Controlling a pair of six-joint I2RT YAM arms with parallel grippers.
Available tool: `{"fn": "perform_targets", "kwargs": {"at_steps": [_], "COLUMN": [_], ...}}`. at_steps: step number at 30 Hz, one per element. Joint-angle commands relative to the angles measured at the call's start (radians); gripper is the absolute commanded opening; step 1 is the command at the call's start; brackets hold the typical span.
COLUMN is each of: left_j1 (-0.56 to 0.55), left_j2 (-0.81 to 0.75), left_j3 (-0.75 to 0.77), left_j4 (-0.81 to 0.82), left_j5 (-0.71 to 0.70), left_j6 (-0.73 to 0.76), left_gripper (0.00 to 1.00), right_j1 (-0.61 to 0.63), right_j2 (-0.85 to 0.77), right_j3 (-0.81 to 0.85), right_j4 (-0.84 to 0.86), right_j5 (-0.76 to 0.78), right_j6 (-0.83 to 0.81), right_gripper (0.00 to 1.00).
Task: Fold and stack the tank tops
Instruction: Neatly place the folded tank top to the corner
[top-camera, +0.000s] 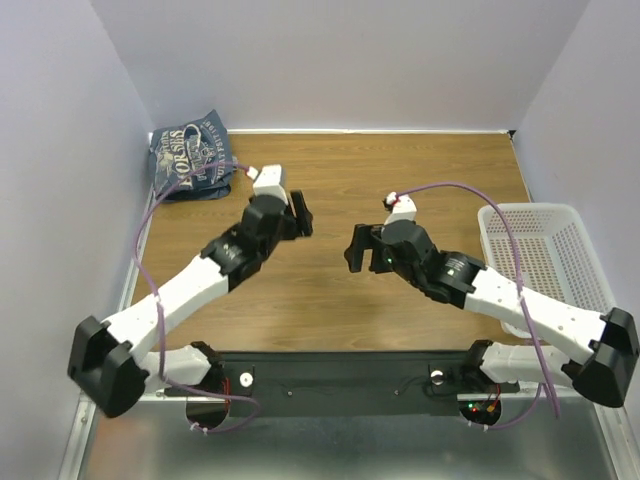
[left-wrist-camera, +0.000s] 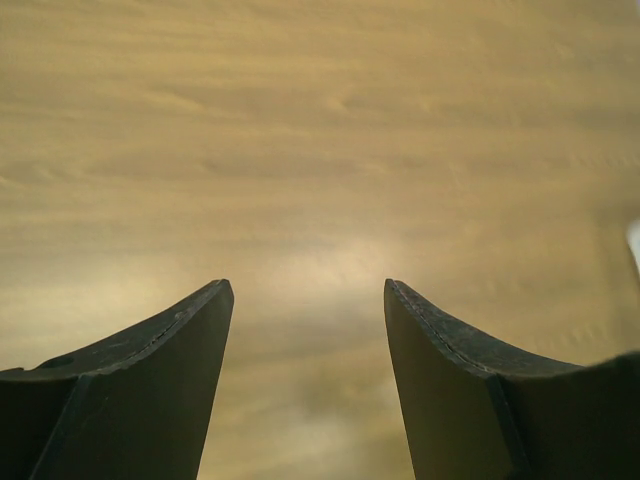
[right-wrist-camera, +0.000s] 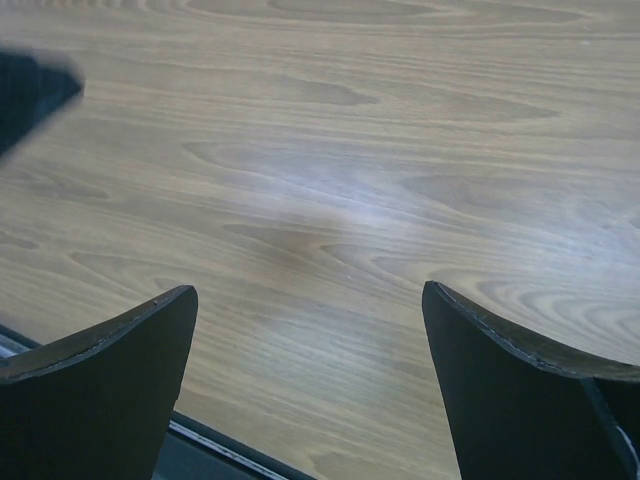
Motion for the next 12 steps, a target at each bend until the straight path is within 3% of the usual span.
{"fn": "perform_targets", "kwargs": {"at_steps": [1,5,12], "left_j1": [-0.138,-0.268,-0.313], "left_j2": [-0.138,-0.199,-0.164], "left_j3": [-0.133,-0.193,-0.172], "left_j4": [0.042,0.042,0.042], "left_j5": [-0.044,-0.084,-0.111], "left_j6": [-0.078,-0.125,-0.108], "left_gripper": [0.73,0.73,0.73], "right_j1": [-0.003,-0.002,-0.002], "right_j2": [-0.082,-0.162,-0.271], "right_j3": [-0.072,-0.157,-0.210], "right_j4": [0.012,0.011,0.005], "right_j5": [0.093,0.133,0.167], "right_j6": [0.058,0.103,0.112], "right_gripper": [1.00,1.00,1.00]}}
